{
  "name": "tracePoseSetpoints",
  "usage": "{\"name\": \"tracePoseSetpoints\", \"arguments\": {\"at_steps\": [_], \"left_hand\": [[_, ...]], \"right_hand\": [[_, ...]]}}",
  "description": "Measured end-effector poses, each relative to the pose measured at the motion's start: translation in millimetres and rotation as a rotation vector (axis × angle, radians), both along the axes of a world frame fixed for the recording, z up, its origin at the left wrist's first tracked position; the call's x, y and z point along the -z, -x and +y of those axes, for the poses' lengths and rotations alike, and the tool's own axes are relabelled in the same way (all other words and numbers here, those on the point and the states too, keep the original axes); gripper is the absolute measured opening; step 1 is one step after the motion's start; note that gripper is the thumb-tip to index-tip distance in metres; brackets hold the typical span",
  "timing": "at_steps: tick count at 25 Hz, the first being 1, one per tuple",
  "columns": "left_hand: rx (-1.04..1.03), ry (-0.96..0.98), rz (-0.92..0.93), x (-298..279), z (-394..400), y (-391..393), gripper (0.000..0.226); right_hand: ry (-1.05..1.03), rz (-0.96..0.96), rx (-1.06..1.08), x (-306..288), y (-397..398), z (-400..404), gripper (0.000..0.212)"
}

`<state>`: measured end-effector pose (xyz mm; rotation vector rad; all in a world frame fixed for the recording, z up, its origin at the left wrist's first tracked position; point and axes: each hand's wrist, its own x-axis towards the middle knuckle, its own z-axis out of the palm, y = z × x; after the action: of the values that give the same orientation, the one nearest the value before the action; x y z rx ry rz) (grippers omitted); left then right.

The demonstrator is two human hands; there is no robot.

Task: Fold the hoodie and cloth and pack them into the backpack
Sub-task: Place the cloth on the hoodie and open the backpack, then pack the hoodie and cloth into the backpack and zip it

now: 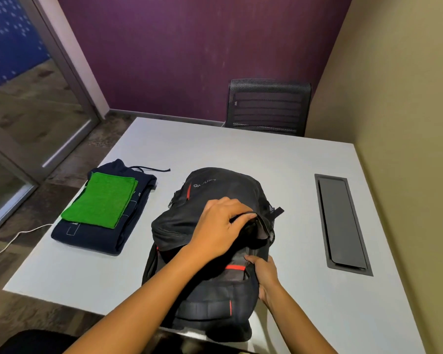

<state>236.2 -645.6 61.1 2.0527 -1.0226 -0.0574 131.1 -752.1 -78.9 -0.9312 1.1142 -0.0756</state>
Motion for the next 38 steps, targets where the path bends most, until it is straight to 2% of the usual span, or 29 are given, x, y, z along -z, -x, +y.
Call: {"name": "tracePoseSetpoints", "arguments": {"at_steps": [4,7,11,15,18,22,24,26,27,28,30,31,32,34,35,37,38], "left_hand": [[0.08,-0.061,0.018,9.7,7.3,-11.9,0.017],[0.094,-0.139,0.047,21.0,22.8,-26.4,0.015],[0.073,-0.266,0.098,40.1,51.7,-48.7,0.019],[-0.002,-0.207,0.304,64.6,88.3,-76.4,0.017],[-0.302,0.003,0.595,82.1,124.1,-102.7,0.021],[-0.9,0.173,1.015,106.6,185.5,-152.3,0.02],[-1.146,0.257,1.159,118.3,216.7,-175.4,0.046],[-1.367,0.304,1.284,133.0,240.2,-194.3,0.081],[-1.424,0.344,1.343,145.5,253.3,-203.2,0.098],[-1.409,0.469,1.403,194.0,275.0,-224.6,0.106],[-1.336,0.543,1.483,255.6,301.7,-252.7,0.115],[-1.311,0.474,1.514,271.1,307.9,-259.0,0.118],[-1.287,0.437,1.552,274.9,309.4,-263.2,0.111],[-1.234,0.43,1.614,215.7,294.5,-249.8,0.091],[-1.246,0.452,1.614,195.2,290.2,-246.6,0.091],[-1.264,0.466,1.645,204.4,297.3,-248.7,0.104],[-1.254,0.505,1.646,232.6,307.1,-256.7,0.108]], "right_hand": [[0.033,-0.045,0.116,4.8,-23.8,0.3,0.036],[0.112,-0.066,0.115,5.2,-52.9,-5.4,0.029],[0.137,-0.027,0.099,22.6,-88.5,-23.6,0.03],[0.08,0.074,-0.036,35.7,-88.6,-34.5,0.02],[-0.037,0.126,-0.126,23.4,-69.5,-32.3,0.02],[-0.073,0.183,0.185,7.7,-58.5,-43.5,0.025],[0.079,0.223,0.35,-3.6,-73.1,-41.7,0.019],[0.384,0.294,0.431,-11.9,-91.3,-31.2,0.027],[0.543,0.273,0.473,-19.6,-101.2,-19.8,0.031],[0.677,0.206,0.501,-26.5,-110.6,-7.6,0.035],[0.892,0.102,0.498,-38.3,-132.8,17.2,0.04],[0.97,0.052,0.48,-43.1,-144.5,27.6,0.041],[1.031,-0.013,0.457,-48.0,-156.8,37.1,0.044],[1.129,-0.13,0.364,-55.7,-180.9,58.7,0.044],[1.173,-0.182,0.296,-58.1,-192.0,69.3,0.044],[1.195,-0.259,0.155,-59.7,-210.8,91.6,0.044],[1.174,-0.291,0.098,-60.5,-217.8,103.2,0.045]]}}
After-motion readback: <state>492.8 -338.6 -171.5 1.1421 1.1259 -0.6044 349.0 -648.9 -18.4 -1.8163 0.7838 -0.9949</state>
